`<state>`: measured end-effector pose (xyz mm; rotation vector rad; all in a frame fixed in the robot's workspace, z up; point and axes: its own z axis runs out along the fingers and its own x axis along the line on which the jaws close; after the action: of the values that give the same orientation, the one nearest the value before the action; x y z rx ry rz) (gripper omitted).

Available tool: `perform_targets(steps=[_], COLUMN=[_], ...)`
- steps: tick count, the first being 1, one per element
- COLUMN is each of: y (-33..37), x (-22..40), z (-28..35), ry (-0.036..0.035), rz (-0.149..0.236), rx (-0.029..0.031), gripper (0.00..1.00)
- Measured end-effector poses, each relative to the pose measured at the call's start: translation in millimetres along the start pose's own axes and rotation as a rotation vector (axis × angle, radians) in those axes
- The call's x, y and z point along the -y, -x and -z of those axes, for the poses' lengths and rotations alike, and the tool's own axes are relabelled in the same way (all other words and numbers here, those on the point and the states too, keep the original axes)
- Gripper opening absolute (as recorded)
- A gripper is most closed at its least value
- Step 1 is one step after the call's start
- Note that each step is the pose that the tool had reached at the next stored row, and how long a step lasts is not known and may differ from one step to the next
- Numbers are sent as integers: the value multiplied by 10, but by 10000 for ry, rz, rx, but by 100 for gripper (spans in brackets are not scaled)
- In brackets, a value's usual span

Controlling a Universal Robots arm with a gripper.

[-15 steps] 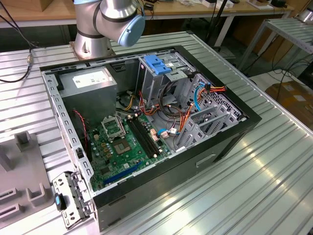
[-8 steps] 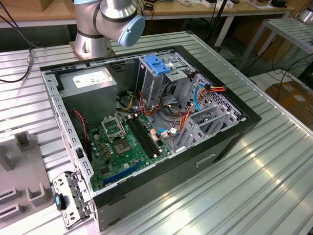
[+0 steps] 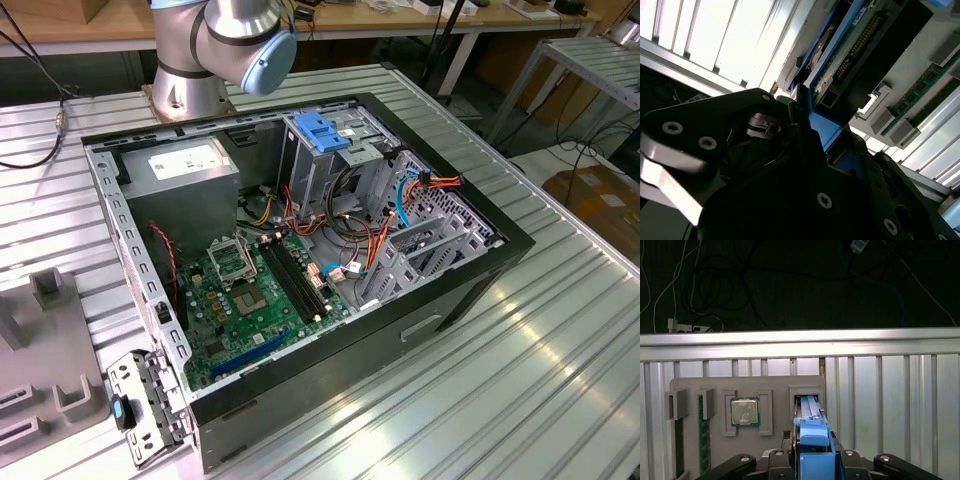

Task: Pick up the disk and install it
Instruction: 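Pick up the disk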

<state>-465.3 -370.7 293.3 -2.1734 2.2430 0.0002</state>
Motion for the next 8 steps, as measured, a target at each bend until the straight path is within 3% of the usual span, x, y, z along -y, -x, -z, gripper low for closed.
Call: perform_targets(steps=[8], y=[0], x=[0], z=[0], ry=[2], rz=[139], rx=[1], gripper=[37])
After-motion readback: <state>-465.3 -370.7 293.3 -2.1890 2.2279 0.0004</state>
